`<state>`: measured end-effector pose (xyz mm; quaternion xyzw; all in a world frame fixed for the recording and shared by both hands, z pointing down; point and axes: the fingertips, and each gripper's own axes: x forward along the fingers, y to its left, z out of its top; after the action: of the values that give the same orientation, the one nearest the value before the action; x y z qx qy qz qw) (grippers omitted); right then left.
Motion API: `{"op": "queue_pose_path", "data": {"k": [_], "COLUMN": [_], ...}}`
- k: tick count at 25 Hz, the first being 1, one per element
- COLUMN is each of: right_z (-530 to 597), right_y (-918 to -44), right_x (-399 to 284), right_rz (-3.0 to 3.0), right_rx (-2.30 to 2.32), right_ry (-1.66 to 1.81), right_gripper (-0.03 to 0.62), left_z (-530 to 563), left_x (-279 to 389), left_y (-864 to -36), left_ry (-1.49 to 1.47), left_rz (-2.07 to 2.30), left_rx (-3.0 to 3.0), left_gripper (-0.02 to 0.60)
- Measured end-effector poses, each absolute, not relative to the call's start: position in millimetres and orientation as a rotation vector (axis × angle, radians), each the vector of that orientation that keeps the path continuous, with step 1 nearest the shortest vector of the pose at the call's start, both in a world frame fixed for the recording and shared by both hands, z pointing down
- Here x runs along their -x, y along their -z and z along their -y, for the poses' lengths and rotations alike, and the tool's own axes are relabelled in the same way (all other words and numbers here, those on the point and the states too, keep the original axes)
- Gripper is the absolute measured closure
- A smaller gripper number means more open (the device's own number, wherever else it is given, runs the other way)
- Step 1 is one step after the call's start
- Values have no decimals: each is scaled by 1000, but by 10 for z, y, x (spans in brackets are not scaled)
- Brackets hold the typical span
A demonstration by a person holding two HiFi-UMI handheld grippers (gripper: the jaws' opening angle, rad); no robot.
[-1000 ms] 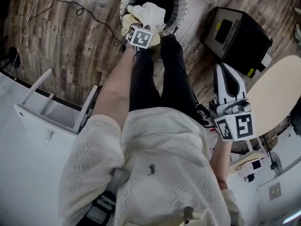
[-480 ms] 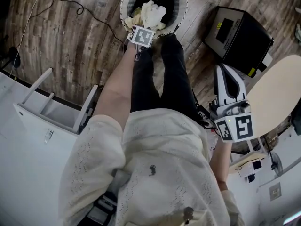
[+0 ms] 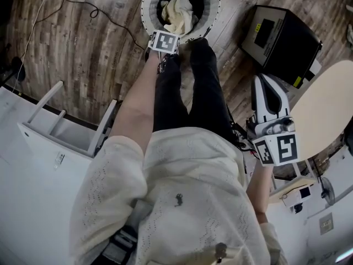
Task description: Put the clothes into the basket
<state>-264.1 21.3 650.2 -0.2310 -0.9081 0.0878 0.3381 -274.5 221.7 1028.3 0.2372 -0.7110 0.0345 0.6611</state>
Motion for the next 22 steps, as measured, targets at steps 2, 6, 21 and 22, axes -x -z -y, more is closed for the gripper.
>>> {"op": "queue_pose_path", "data": {"k": [2,6,21,22], "right_z": [-236,-293,-637,-664], "right_y": [-6496,-6463,-6282,-6263], "right_x": [2611,2567,2441,2435], "right_rz": [2368,2375,2409,2411], "right_rx": [605,615,629,625], "right_ry": [-232,-238,-262,-274], "right_gripper": [586,586,586,586], "left_z": [-2236,-2271,-2102,-2105], "left_x": [2728,2725,2564,2563], "left_y": [-10284,-10152,-9077,-8966], "left_ry": [-81,-82,87,103], "left_rz": [1618,1673,1846,1866], "left_rx": [-543,-559,-785,-802], "left_gripper": [508,546,561,561]}}
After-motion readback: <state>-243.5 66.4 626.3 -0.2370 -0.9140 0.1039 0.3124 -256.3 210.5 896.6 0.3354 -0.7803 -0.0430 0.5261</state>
